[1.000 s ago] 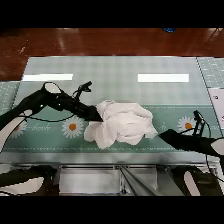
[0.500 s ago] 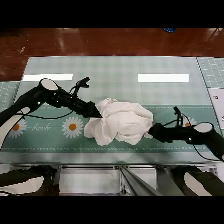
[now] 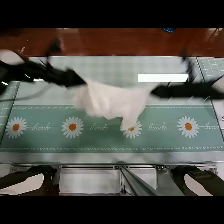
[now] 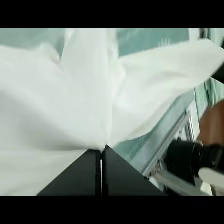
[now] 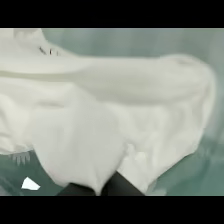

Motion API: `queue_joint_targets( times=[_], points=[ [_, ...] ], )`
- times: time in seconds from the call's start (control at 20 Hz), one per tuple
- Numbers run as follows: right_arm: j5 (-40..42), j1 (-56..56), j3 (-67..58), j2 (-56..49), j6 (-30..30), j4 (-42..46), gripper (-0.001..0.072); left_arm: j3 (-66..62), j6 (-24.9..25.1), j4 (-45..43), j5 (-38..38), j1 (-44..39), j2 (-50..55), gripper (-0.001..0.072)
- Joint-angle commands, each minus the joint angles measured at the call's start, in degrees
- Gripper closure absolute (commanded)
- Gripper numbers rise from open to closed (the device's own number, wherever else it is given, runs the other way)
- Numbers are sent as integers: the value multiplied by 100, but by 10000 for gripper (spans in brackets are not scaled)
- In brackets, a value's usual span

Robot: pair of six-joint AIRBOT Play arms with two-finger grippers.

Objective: Fold the shirts.

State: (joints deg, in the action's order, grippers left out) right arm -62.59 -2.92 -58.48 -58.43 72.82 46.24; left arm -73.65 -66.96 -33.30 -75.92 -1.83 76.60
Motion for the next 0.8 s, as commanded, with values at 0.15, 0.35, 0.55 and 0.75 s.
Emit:
queue_joint_targets(
  times=[0.15,0.35,0.55,0.75],
  points=[
    [-2055,-35,-5075,192,702,1261,692,-3316,-579,9,702,1034,-846,692],
    [-2496,-35,-5864,925,1067,2494,692,-4201,-579,2,673,1862,-1644,692],
    [-2785,-35,-5864,1694,1237,2719,692,-4199,-579,7,-127,2177,-2483,691],
    [-3873,-35,-5722,1801,1381,2618,692,-3713,-986,15,-1530,1910,-2970,691]
  ],
)
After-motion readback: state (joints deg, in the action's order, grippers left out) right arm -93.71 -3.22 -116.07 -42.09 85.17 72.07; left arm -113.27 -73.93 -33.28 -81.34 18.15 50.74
